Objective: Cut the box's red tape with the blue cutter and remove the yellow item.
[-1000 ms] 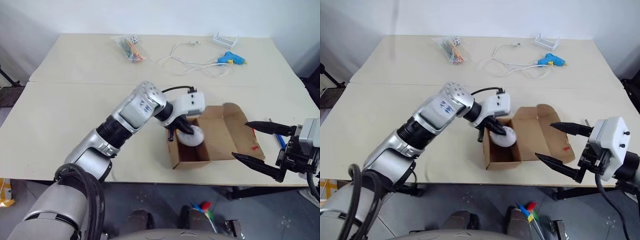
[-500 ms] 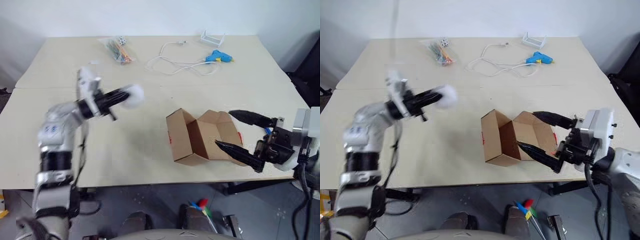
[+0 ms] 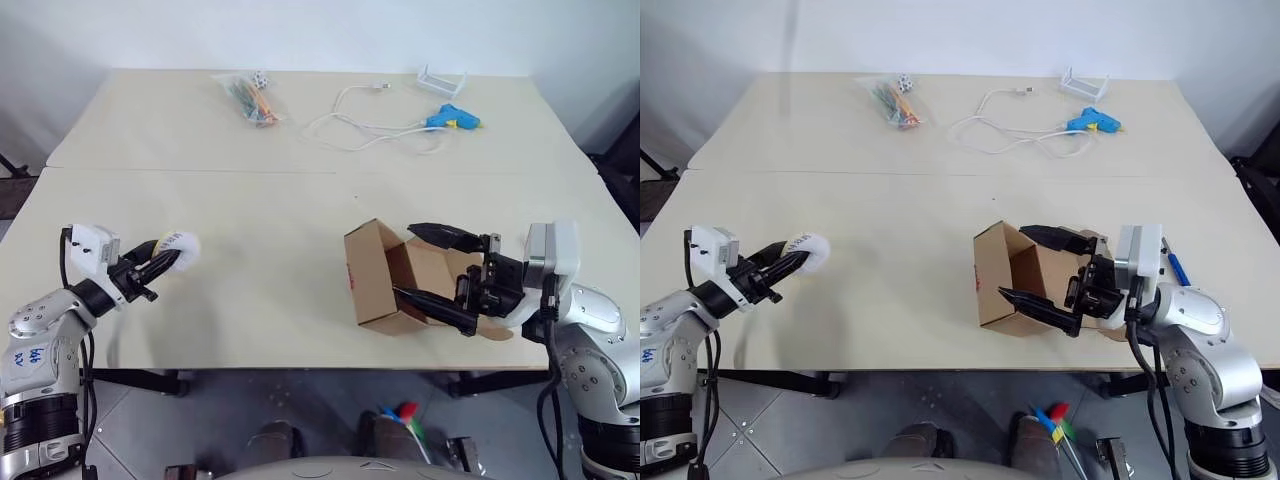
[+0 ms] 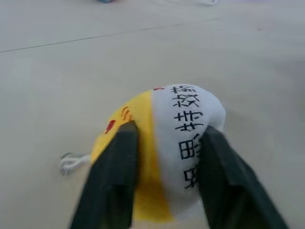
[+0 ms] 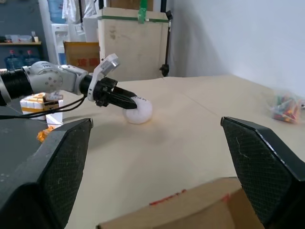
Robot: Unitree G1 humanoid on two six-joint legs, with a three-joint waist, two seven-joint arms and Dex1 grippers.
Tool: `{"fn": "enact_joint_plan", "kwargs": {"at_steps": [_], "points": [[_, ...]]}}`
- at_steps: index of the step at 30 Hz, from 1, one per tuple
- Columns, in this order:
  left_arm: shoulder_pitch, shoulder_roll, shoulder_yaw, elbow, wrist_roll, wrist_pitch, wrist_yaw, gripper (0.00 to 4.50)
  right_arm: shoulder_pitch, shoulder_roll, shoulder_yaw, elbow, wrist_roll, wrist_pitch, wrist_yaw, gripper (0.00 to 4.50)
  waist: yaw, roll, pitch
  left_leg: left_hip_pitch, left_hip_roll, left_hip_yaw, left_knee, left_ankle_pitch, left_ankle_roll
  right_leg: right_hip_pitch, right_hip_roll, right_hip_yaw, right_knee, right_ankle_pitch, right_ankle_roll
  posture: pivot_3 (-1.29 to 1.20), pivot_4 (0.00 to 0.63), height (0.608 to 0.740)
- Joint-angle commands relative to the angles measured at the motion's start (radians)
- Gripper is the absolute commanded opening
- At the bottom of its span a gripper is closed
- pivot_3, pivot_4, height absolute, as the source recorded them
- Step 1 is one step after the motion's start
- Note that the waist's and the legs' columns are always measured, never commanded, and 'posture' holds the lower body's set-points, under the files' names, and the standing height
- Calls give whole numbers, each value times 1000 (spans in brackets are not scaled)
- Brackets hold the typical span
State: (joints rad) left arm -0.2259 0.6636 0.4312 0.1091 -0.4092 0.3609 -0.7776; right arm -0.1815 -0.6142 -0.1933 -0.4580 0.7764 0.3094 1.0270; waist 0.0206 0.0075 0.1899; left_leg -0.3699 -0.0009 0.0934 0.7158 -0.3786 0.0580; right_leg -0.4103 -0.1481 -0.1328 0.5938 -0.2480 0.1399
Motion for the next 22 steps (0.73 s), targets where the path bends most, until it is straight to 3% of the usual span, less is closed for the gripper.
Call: {"fn": "enact_joint_plan", "kwargs": {"at_steps": [1, 5, 9, 12, 16, 22], "points": [[17, 65, 54, -39, -18, 2, -2, 3025, 4, -27, -38, 3, 17, -14, 27, 4500, -4, 0, 0, 0, 1, 1, 0, 0, 0, 0, 1, 0, 0, 0, 0, 0, 150, 740], [112, 158, 136, -69, -112, 88, -120, 4168, 10, -62, -70, 29, 31, -6, 57, 4500, -23, 0, 0, 0, 1, 3, -1, 0, 0, -1, 0, 0, -1, 0, 0, 0, 150, 740], [255, 221, 207, -115, -132, 99, -213, 4168, 6, -88, -91, 60, 31, -6, 86, 4500, -25, 1, 1, 0, 2, 3, -1, -1, -1, -1, 0, 0, -1, 0, 0, 0, 150, 740], [361, 232, 270, -146, -75, -15, -240, 4168, 4, -107, -103, 83, 30, -7, 104, 4500, -25, 1, 1, 0, 2, 3, -1, -1, -1, -2, 0, 0, -2, 0, -1, 0, 150, 740], [536, 186, 397, -196, -60, -148, -298, 4168, 50, -148, -108, 114, -36, -70, 184, 4500, -22, 1, 1, 0, 3, 3, -1, -2, -2, -1, -1, 0, -3, -1, -2, 0, 150, 740], [577, 115, 363, -232, -49, -195, -229, 4168, 120, -159, -99, 151, -109, -159, 250, 4500, -18, 2, 1, 0, 3, 3, -1, -3, -2, -1, -2, 0, -3, -1, -3, 0, 150, 740]]}}
